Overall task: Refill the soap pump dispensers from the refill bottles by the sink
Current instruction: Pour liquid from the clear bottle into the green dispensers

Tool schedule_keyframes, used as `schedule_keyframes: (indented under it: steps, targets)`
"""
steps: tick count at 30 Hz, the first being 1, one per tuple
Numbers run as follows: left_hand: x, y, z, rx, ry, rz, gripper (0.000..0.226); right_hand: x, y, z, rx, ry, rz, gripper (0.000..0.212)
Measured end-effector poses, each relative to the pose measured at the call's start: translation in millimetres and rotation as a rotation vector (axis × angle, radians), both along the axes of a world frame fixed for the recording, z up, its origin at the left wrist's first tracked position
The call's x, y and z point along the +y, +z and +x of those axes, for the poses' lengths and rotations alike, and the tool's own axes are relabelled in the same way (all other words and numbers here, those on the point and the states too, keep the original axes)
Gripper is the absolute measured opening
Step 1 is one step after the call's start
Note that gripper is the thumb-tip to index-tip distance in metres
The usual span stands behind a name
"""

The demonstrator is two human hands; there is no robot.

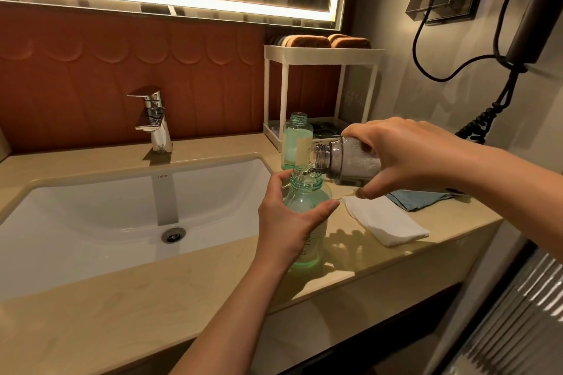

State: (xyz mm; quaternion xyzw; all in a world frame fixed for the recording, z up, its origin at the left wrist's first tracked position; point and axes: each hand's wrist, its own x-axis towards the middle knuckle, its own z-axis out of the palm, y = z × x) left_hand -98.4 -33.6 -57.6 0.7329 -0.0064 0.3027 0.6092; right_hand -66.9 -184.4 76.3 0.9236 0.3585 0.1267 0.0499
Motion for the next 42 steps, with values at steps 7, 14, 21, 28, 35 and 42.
schedule_keyframes:
  steps: [7, 14, 21, 28, 35, 42]
  targets:
    - [0.3, -0.1, 0.5, 0.003, -0.001, 0.002, 0.068, 0.5, 0.8, 0.7, -0.018, 0.001, -0.012, 0.066]
    - [0.5, -0.5, 1.5, 0.0, 0.001, -0.002, 0.068, 1.1, 1.9, 0.3, -0.028, -0.002, -0.03, 0.07]
    - [0.4, -1.3, 2.2, 0.003, 0.006, -0.008, 0.069, 1.7, 2.6, -1.1, -0.02, -0.007, -0.035, 0.069]
    - [0.0, -0.2, 1.4, 0.014, 0.002, -0.008, 0.068, 2.6, 3.3, -1.8, -0.028, -0.014, -0.048, 0.067]
    - [0.5, 0.0, 0.6, 0.012, -0.003, -0.003, 0.069, 3.8, 4.0, -2.8, -0.031, -0.017, -0.058, 0.069]
    - [0.0, 0.1, 1.2, 0.015, -0.003, -0.003, 0.071, 4.5, 5.6, -3.6, -0.027, -0.026, -0.072, 0.069]
